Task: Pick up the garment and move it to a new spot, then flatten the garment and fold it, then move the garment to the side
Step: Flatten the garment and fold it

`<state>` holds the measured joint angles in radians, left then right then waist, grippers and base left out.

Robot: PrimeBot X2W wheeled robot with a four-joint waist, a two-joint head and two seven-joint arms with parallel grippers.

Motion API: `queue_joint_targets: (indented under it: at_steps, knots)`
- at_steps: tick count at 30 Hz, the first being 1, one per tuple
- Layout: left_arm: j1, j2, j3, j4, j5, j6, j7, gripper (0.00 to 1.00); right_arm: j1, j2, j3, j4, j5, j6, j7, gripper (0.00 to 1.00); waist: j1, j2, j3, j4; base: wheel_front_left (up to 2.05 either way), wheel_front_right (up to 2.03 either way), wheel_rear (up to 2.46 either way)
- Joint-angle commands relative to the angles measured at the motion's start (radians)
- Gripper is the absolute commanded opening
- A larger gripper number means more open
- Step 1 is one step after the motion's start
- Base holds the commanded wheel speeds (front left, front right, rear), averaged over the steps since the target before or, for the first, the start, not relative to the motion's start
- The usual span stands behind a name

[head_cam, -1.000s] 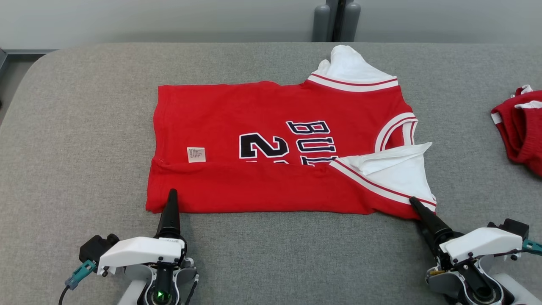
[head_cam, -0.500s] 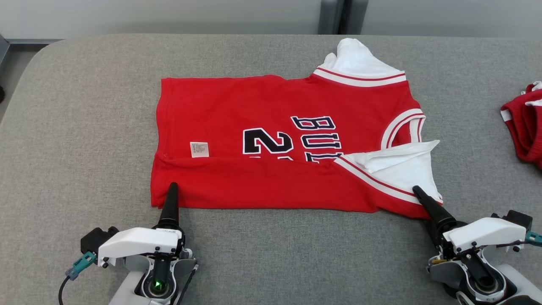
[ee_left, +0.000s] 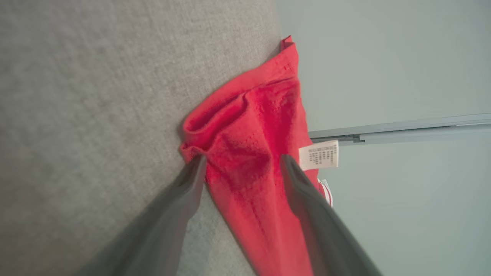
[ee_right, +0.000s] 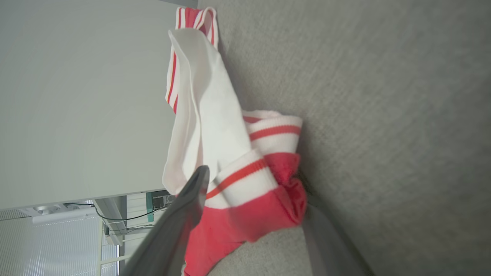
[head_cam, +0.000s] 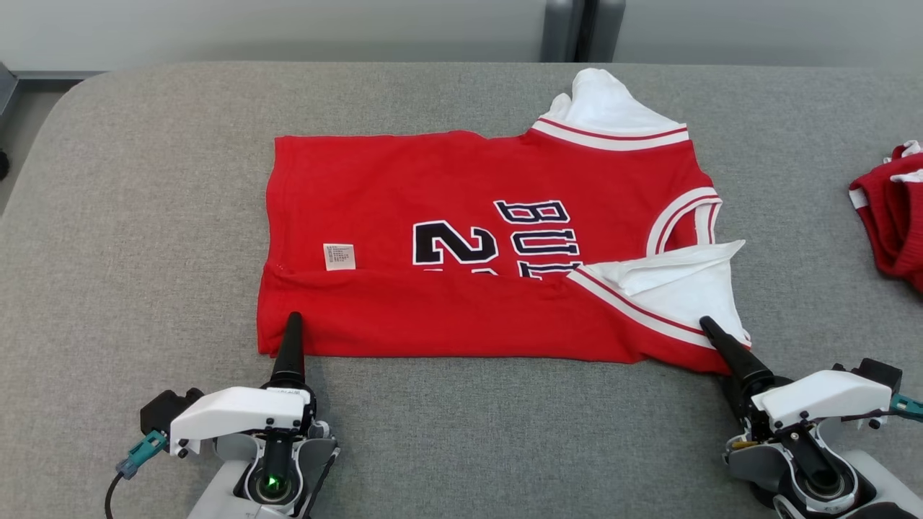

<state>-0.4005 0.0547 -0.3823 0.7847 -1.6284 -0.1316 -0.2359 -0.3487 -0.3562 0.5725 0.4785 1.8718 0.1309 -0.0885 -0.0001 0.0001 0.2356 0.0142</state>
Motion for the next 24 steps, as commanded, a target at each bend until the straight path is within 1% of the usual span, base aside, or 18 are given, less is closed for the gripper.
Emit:
queue_joint_targets:
  at_steps: [1,3,9,14,17,20,24]
  knots:
    - [0.039,-0.004,-0.018,0.103,-0.009,0.007,0.014,1.0,0.02,0.03,0.017,0.024,-0.005,0.0,0.017,1.0,0.0001,-0.0001,-0.013,-0.001,0.0,0.0,0.0]
    - [0.051,-0.004,-0.03,0.117,-0.029,0.009,0.025,1.0,0.027,0.033,0.018,0.031,-0.004,0.0,0.018,1.0,0.0001,-0.0001,-0.025,-0.003,0.0,0.0,0.0]
    - [0.088,-0.004,-0.061,0.145,-0.044,0.009,0.018,1.0,0.044,0.042,0.013,0.043,-0.015,0.0,0.025,1.0,0.0001,-0.0001,-0.064,-0.006,0.0,0.0,0.0]
    - [0.075,0.0,-0.067,0.187,-0.017,0.018,0.003,1.0,0.051,0.051,0.004,0.047,-0.019,0.0,0.029,1.0,0.0001,-0.0001,-0.086,-0.007,0.0,0.0,0.0]
    - [0.064,0.005,-0.07,0.212,-0.014,0.033,0.006,1.0,0.053,0.058,0.001,0.05,-0.024,0.0,0.033,1.0,0.0001,-0.0001,-0.092,-0.009,0.0,0.0,0.0]
    - [0.05,0.004,-0.072,0.218,-0.014,0.029,0.019,1.0,0.052,0.063,-0.005,0.051,-0.027,0.0,0.036,1.0,0.0001,-0.0001,-0.093,-0.013,0.0,0.0,0.0]
    - [0.023,0.005,-0.059,0.225,-0.015,0.023,0.008,1.0,0.043,0.063,-0.018,0.051,-0.033,0.0,0.042,1.0,0.0001,-0.0001,-0.08,-0.019,0.0,0.0,0.0]
